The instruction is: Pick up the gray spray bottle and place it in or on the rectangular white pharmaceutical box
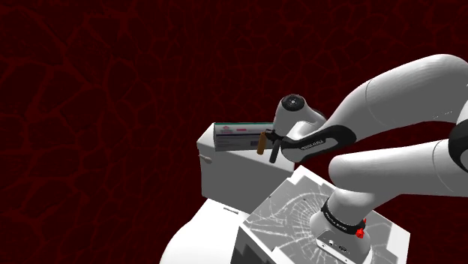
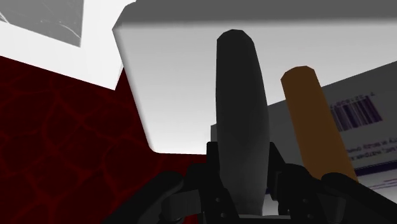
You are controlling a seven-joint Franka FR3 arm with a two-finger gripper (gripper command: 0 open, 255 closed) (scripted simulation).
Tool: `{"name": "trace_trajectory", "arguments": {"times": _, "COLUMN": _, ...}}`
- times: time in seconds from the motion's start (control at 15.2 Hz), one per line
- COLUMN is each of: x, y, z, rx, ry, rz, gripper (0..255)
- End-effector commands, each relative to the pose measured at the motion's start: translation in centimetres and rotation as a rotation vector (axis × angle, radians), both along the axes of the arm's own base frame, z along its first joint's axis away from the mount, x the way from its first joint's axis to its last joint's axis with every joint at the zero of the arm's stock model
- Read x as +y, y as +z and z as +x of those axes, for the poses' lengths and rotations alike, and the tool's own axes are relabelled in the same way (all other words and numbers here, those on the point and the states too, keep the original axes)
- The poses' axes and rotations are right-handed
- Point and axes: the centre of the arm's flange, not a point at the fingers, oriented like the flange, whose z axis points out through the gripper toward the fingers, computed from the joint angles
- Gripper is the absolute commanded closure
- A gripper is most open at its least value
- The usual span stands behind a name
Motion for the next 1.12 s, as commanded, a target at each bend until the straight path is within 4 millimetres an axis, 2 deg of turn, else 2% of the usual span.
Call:
{"name": "trace_trajectory", "arguments": {"times": 0.0, "x": -0.1, "y": 0.9, "z": -0.1, "rx": 0.001, "ry": 0.000, "rz": 0.000, "gripper": 255}}
{"name": "trace_trajectory", "arguments": {"times": 1.06, "x": -0.1, "y": 9.4, "z": -0.1, "rx": 0.001, "ry": 0.000, "rz": 0.000, "gripper": 255}}
